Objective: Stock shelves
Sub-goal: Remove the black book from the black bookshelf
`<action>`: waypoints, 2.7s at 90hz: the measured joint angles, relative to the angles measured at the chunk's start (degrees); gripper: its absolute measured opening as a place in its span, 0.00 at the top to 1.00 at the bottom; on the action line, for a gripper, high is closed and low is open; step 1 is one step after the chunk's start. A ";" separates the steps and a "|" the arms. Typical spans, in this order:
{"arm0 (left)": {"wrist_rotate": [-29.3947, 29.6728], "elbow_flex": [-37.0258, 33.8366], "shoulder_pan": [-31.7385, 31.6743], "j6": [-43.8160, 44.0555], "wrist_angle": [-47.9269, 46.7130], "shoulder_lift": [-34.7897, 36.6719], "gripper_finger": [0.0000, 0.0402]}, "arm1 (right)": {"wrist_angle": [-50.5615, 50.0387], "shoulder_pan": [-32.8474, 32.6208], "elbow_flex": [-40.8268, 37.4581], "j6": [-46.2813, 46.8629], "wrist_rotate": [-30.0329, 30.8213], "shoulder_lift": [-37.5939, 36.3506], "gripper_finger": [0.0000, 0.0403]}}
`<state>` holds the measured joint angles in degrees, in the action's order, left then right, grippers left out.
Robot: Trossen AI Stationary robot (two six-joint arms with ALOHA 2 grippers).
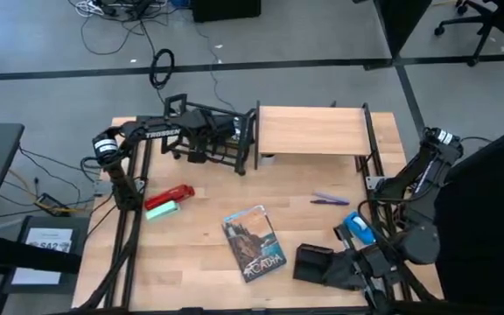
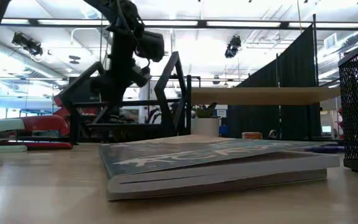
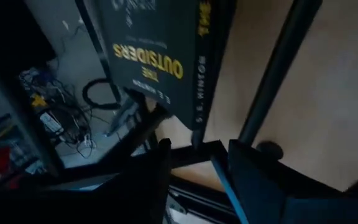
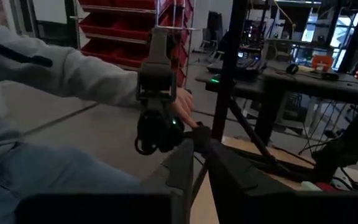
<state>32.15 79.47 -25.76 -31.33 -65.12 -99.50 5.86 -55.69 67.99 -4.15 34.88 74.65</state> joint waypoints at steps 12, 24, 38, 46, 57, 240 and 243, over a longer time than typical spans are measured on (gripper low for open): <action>-3.88 0.09 -2.04 -3.33 2.03 -0.06 0.65 | 0.05 1.40 0.00 -0.03 0.00 0.00 0.95; -6.30 -0.21 -4.08 -4.92 1.84 -0.76 0.65 | 0.02 2.14 0.00 -0.05 0.01 0.00 0.95; -7.63 -0.21 -5.85 -7.15 3.71 -0.94 0.65 | 0.03 2.97 0.00 -0.55 -0.01 0.00 0.95; -9.99 -0.21 -6.56 -7.84 5.96 -0.98 0.65 | 0.03 3.28 0.00 -0.56 0.00 0.00 0.95; -15.02 -0.21 -7.56 -8.35 8.45 -0.98 0.65 | 0.03 3.67 0.00 -0.56 -0.01 0.00 0.95; -5.15 -6.90 -8.29 -10.22 23.34 -1.96 0.94 | -0.19 6.00 0.00 1.06 -0.03 -0.02 0.95; -2.53 -6.33 -7.28 -10.22 22.96 -1.18 0.94 | -0.21 6.00 0.00 1.12 -0.03 -0.02 0.95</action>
<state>29.62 73.15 -33.04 -41.55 -42.16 -100.69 5.65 -49.69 67.99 -3.03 34.85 74.63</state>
